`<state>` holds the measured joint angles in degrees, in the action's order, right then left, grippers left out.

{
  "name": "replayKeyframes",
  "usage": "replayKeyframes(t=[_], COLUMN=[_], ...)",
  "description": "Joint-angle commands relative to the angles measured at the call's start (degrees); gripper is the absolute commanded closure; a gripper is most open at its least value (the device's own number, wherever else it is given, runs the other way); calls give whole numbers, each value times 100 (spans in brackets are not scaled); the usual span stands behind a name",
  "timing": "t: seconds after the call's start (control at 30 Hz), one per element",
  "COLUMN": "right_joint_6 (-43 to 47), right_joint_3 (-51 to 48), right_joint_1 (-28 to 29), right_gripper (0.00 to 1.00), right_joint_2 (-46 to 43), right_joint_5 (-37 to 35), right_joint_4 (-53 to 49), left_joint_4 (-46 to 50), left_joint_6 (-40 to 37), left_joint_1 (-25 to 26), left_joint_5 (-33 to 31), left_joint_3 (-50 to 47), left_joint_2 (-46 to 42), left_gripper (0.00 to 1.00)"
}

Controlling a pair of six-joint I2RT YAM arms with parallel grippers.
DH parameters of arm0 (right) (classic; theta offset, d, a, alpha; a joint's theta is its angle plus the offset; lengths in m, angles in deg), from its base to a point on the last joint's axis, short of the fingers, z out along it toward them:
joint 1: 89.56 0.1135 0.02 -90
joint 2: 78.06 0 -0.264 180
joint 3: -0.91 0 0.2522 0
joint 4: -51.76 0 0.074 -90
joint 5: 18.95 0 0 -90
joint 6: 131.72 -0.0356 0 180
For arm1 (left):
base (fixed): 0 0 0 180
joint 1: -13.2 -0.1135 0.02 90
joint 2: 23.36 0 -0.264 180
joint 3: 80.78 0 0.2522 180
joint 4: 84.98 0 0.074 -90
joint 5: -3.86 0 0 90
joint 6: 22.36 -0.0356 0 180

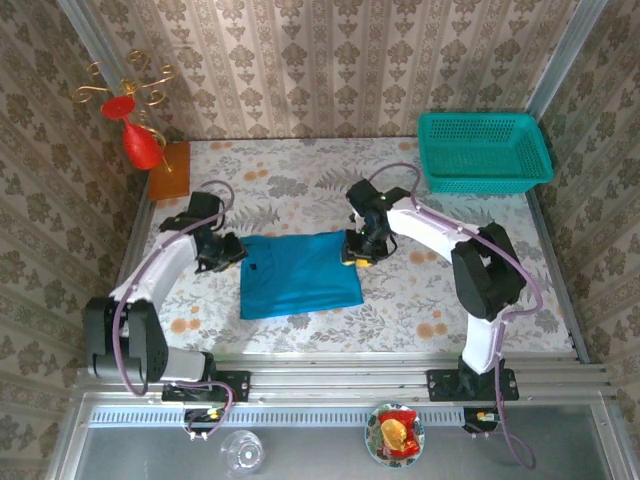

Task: Fold the inside-out t-shirt

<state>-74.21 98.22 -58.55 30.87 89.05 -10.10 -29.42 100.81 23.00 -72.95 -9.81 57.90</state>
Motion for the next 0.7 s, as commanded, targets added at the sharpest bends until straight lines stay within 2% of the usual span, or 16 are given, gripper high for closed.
replayKeyframes(t=[0.0, 0.17, 0.33, 0.43, 0.57, 0.67], right_joint_6=[243, 46, -120, -187, -230, -284], right_joint_3=[476, 729, 582, 330, 89, 11], right_joint_1=[-7, -13, -115, -180, -191, -182], right_gripper=[67, 69, 72, 73, 73, 73], right_joint_2=[441, 953, 1351, 1421, 1372, 1296], right_joint_5=[427, 968, 721, 575, 619, 670], right_joint_4=[13, 454, 464, 459, 574, 617], left_joint_4=[-344, -648, -852, -845, -1134, -1038], left_joint_6=[-280, -435, -562, -671, -576, -583], left_joint_1=[41, 18, -158, -234, -320, -322], left_joint_5=[382, 456, 441, 186, 315, 393], left_joint_3=[438, 760, 813, 816, 657, 754], left_joint_2=[625, 1584, 2448, 2847, 2908, 2617], left_gripper=[84, 88, 89, 93, 93, 91])
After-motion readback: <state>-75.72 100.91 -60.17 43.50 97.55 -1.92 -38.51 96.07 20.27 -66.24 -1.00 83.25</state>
